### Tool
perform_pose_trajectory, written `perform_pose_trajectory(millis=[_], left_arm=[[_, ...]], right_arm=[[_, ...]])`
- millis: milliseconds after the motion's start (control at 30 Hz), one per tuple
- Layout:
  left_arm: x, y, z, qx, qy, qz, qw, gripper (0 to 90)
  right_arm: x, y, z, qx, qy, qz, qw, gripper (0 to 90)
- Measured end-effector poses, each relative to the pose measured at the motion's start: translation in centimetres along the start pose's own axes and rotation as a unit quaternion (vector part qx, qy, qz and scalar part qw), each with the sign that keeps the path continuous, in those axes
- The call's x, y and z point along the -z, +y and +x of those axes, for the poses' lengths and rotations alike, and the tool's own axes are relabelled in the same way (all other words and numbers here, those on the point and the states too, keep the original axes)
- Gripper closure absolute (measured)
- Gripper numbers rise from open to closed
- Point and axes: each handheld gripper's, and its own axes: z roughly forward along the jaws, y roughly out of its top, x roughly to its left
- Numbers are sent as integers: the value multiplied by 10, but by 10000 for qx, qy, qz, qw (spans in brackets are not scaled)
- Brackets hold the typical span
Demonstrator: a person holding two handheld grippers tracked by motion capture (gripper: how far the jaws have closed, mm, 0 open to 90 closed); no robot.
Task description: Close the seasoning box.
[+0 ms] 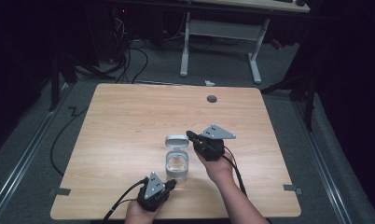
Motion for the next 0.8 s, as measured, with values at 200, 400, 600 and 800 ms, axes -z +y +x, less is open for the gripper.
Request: perform_pose_trajectory(millis=[200, 400, 600, 800], left_arm=[[0, 1, 1, 59, 3, -21, 10000, 877], [0, 1, 1, 42, -13, -33, 10000, 876], [9, 1, -3, -56, -234, 29, 9997, 868], [22, 14, 6, -62, -154, -62, 9998, 856]], right_arm=[[11, -4, 8, 66, 60, 6, 10000, 889], [23, -15, 17, 92, 143, -88, 9998, 888], [28, -24, 14, 23, 103, -83, 9999, 884], [34, -29, 5, -72, 3, -103, 9999, 876]])
